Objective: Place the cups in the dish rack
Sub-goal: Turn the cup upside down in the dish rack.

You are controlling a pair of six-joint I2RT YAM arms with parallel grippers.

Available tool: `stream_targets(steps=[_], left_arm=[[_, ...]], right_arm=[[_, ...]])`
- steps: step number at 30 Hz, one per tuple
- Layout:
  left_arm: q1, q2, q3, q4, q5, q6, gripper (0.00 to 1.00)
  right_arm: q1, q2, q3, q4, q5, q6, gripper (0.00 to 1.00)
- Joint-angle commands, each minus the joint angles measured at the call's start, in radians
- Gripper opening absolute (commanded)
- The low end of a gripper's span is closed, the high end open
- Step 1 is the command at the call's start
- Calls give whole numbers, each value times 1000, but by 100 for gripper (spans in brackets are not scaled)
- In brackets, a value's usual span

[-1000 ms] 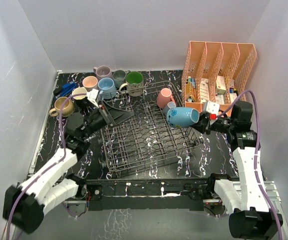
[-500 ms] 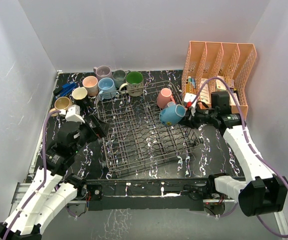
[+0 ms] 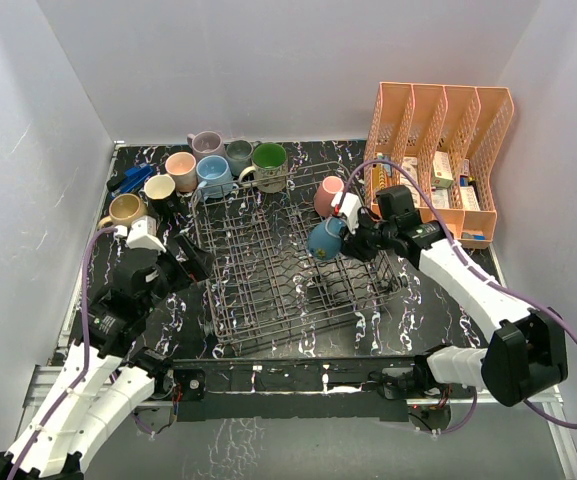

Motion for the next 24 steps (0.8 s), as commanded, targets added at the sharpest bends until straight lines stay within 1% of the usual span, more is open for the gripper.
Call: stream_targets(steps=[1,11,17,24], left_arm=[[2,-25,3,-25,-19,-7,97],[3,-36,1,-28,-14,-16,97],[2,-45,-4,-31,-12,-19,97],[3,-42,-9,-18,-5,-21,97]], right_arm=[[1,9,-11,159,122,67,8],[1,67,-86,231,251,88,8],[-28,57,-136,295,278,129,8],[-36,79,-147,338,319,183,8]])
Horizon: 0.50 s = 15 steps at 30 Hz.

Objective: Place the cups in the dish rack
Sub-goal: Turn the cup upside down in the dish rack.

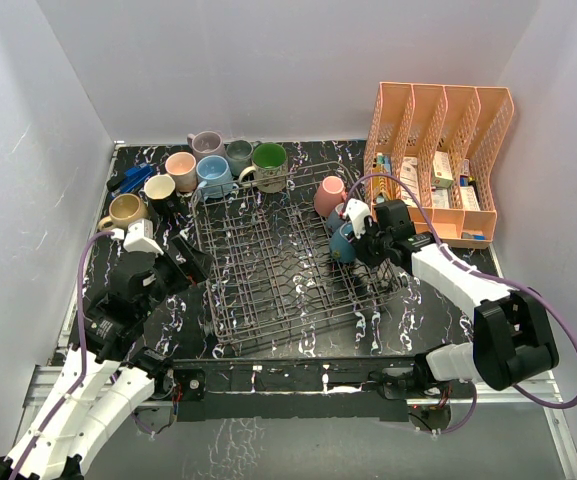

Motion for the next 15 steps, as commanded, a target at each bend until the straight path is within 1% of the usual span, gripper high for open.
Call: stream_targets(steps=[1,15], left_arm=[[3,-4,-5,-1,-1,-2,97],[3,-31,-17,-18,-8,-4,97]], right_arm=[[-4,-5,17,154,27,52,8],[-18,29,7,162,71,87,8]])
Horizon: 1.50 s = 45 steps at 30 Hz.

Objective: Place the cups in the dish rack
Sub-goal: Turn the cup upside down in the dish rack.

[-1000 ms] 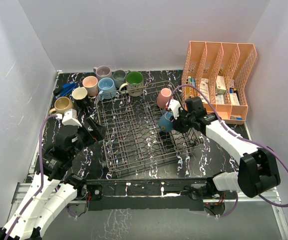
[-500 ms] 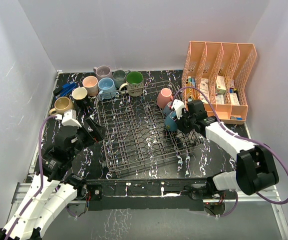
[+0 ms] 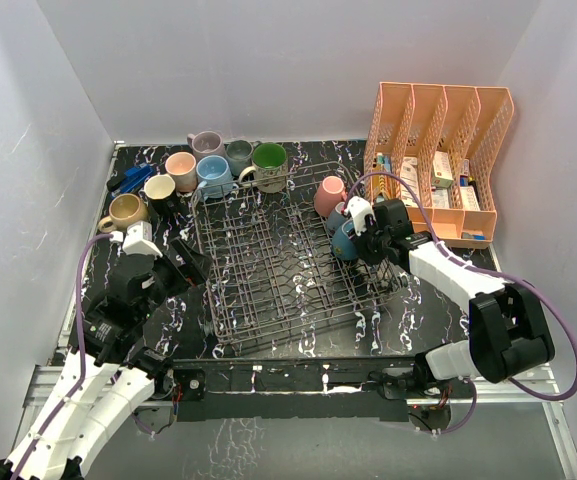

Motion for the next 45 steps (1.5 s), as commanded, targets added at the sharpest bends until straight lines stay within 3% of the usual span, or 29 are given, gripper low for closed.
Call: stream_targets(steps=[1,9,22,29,34,39,45], left_arm=[[3,-11,-5,-7,-8,-1,97],[4,-8,-3,-2,-4,-4,97],[3,-10,13,-6,-4,-5,97],[4,-1,27,-3,1,-5,97],[2,4,30,5,7,-5,97],[3,14,33,12,13,-8,97],[3,19,43,7,18,-6,97]], right_arm=[[-8,-10,5,111,20,13,8],[-9,9,4,99,16,2,13],[-17,-2,0,91,2,2,31],[-35,-48,-10,88,-12,4,31],[-49,-85,-24,100,-2,3,24],[-58,-95,-31,104,-12,0,23],[-69,-130,-24,62,-141,-24,41]])
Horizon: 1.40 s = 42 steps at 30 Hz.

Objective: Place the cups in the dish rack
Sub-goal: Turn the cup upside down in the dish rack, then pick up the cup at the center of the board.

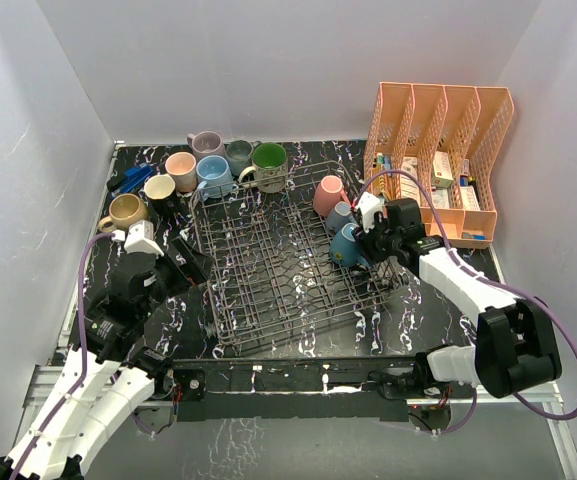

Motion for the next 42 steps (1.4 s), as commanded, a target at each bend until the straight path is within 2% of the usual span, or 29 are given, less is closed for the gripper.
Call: stream_targets(steps=[1,6,9,15,22,27,31,35,42], left_arm=[[3,1,43,4,12,4,97],[3,9,59,4,15,9,97],[3,29,81,-1,20,19,97],[3,88,143,-14,30,64,97],[3,246,270,-54,66,161,97],[4,434,420,-138,20,262,97],[26,565,533,-190,-24,338,97],[113,663,600,-189,12,390,97],[323,788,662,-120,165,428,92]], right_arm=[[-21,-67,11,16,-105,-24,42],[-51,-133,-12,-7,-257,-62,44],[-96,-207,-46,-13,-395,-78,49],[-173,-288,-64,-97,-678,-158,50],[-210,-310,-41,-162,-805,-209,50],[-253,-315,-47,-165,-828,-219,50],[-268,-339,-60,-162,-779,-241,50],[-268,-367,-61,-159,-739,-246,50],[-268,-397,-61,-156,-715,-251,50]])
